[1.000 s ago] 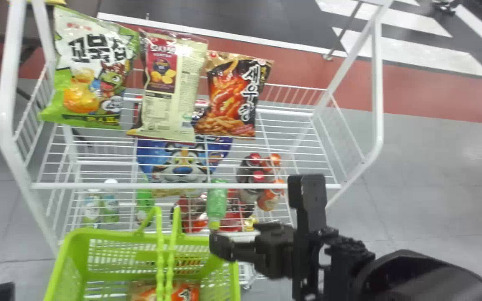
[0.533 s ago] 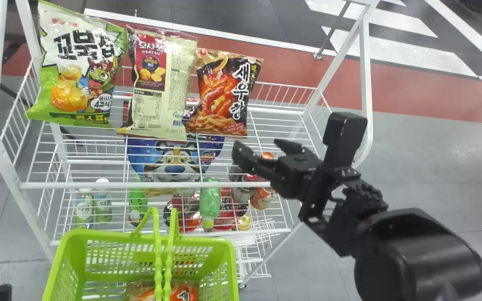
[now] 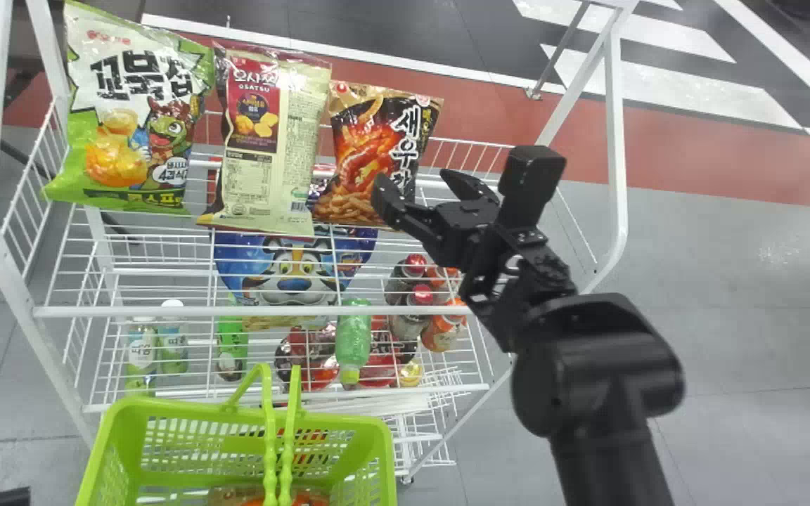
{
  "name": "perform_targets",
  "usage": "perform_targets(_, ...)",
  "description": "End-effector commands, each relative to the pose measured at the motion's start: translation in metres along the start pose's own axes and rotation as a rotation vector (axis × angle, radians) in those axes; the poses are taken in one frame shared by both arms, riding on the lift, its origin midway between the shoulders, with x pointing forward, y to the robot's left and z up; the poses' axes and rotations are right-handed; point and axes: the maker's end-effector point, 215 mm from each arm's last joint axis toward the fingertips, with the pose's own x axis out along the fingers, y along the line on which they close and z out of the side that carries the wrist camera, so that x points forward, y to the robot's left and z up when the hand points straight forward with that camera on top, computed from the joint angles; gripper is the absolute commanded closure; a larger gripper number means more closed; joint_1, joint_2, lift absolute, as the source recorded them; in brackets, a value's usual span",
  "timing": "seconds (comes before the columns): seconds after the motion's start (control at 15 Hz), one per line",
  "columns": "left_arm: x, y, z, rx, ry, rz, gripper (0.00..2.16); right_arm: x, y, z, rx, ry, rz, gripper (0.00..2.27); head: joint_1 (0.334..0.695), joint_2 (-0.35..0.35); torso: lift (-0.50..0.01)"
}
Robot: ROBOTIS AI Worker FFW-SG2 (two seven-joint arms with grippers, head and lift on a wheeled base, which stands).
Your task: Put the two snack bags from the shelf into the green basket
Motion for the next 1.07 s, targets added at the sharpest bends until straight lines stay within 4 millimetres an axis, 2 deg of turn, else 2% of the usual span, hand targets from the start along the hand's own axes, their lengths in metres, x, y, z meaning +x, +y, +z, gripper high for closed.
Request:
perform_targets(0.0, 0.001, 0.001, -0.001, -0.004, 0.002, 0.001, 1.84, 0.023, 0.019, -0.012, -0.030, 0.004, 0.025, 0.07, 0.695, -0.340, -0.012)
perform_targets(0.2, 0.000, 0.001, 0.000, -0.003, -0.001, 0.001, 1.84, 0.041, 0.021, -0.022, -0.081, 0.007, -0.023, 0.08, 0.695, -0.293, -0.012)
perform_targets(0.33, 0.000, 0.002, 0.000, -0.002, -0.002, 0.001, 1.84, 0.042, 0.015, -0.019, -0.075, -0.012, -0.066, 0.09, 0.695, -0.285, -0.012)
perform_targets(0.6, -0.001, 0.003, -0.001, -0.003, 0.001, 0.001, 1.84, 0.046, 0.002, -0.023, -0.081, -0.002, -0.111, 0.09, 0.695, -0.289, -0.012)
perform_targets(0.8, -0.002, 0.003, -0.002, -0.001, 0.004, 0.001, 1.84, 0.058, -0.011, -0.029, -0.082, 0.020, -0.124, 0.08, 0.695, -0.294, -0.012)
perform_targets(1.0, -0.002, 0.004, -0.004, -0.008, 0.004, -0.002, 1.84, 0.068, -0.010, -0.033, -0.069, 0.035, -0.097, 0.08, 0.695, -0.297, -0.012)
